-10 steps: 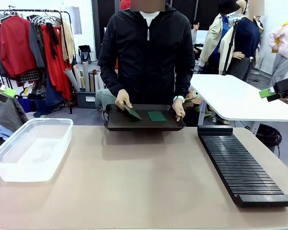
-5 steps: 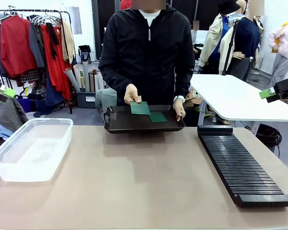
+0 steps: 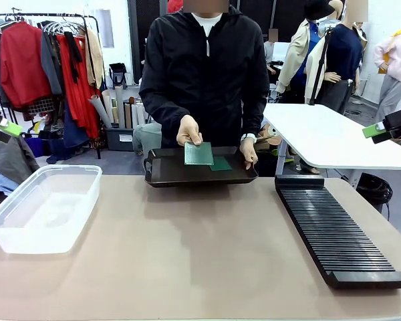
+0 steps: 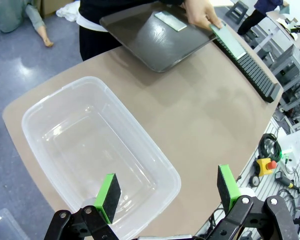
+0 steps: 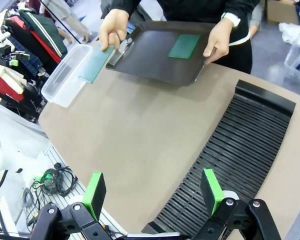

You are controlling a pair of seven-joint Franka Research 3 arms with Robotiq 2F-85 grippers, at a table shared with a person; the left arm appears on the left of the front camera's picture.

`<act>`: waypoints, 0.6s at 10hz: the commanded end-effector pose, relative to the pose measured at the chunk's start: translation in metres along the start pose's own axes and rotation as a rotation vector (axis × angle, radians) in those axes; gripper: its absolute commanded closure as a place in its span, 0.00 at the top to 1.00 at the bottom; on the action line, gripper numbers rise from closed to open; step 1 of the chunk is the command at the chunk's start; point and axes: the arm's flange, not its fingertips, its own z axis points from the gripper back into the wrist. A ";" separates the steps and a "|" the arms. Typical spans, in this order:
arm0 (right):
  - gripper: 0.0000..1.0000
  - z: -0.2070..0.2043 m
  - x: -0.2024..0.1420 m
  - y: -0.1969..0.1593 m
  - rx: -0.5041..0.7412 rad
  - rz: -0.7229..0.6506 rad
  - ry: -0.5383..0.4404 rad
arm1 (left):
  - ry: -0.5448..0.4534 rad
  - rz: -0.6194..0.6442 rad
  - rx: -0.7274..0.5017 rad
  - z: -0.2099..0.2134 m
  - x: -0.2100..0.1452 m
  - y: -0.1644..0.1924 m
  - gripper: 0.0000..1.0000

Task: Sort PCBs into racks and boxes based on the side picked up.
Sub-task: Pick up the Blank PCB handed by the Human.

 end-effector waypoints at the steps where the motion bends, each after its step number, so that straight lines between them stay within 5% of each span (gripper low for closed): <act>1: 1.00 -0.002 0.000 0.000 -0.007 0.003 -0.010 | -0.004 -0.009 -0.007 0.001 0.000 0.000 1.00; 3: 1.00 -0.002 0.000 0.000 -0.007 0.003 -0.010 | 0.000 0.000 0.000 0.000 0.000 0.000 1.00; 6: 1.00 -0.002 0.000 0.000 -0.007 0.003 -0.010 | -0.056 0.135 -0.221 -0.050 0.000 0.015 1.00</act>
